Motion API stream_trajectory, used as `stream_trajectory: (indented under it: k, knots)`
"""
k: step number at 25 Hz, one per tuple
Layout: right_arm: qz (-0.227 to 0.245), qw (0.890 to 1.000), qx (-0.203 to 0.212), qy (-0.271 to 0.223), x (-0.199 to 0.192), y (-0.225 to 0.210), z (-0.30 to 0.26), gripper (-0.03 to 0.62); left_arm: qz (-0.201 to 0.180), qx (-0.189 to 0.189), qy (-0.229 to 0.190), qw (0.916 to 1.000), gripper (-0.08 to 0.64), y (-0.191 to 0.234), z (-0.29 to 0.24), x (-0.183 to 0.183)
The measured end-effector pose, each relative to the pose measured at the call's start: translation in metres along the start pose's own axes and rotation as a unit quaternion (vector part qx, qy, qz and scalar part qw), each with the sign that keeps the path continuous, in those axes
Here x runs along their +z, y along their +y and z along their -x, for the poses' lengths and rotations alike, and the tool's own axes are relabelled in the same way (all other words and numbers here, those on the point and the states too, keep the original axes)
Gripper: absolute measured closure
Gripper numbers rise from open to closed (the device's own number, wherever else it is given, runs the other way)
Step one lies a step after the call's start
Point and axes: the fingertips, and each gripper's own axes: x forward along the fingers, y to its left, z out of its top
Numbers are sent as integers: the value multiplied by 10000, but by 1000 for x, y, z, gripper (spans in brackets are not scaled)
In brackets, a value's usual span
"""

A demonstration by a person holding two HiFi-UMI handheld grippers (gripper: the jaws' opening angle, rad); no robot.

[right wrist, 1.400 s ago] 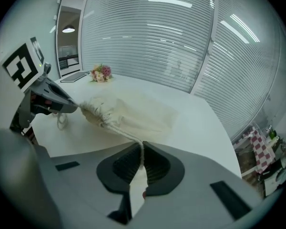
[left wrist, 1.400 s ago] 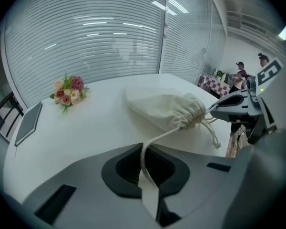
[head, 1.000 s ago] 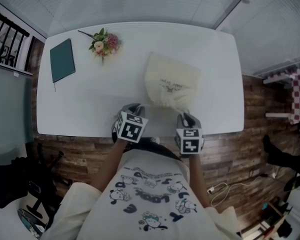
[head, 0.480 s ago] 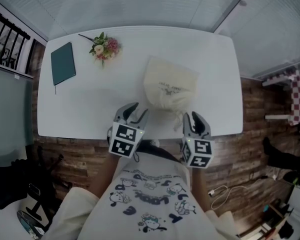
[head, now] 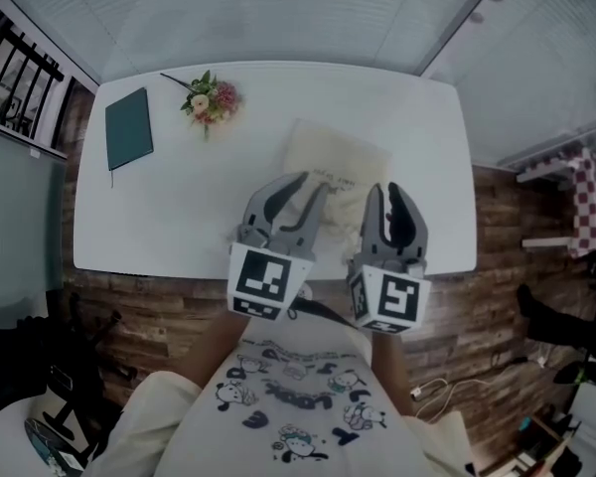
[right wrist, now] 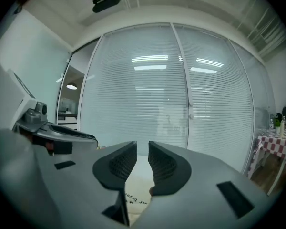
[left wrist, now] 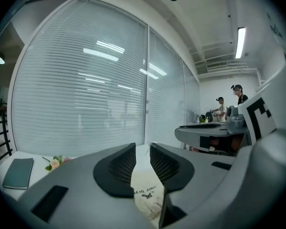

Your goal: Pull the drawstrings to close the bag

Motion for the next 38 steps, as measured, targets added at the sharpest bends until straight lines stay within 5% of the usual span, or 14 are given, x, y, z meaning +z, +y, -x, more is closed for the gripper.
stream_trajectory:
  k: [4,10,38]
  knots:
    - [-103,9987,13,-494,22,6,6,509,4,372,-590,9976,440,5,6,27]
    - [-193,9974,-70,-685,31,7,13,517,-84,612,-891,9941,453,6,13,38]
    - [-189,9980,-301,-528,26,0,19,531,-177,623,-883,9940,453,4,17,39]
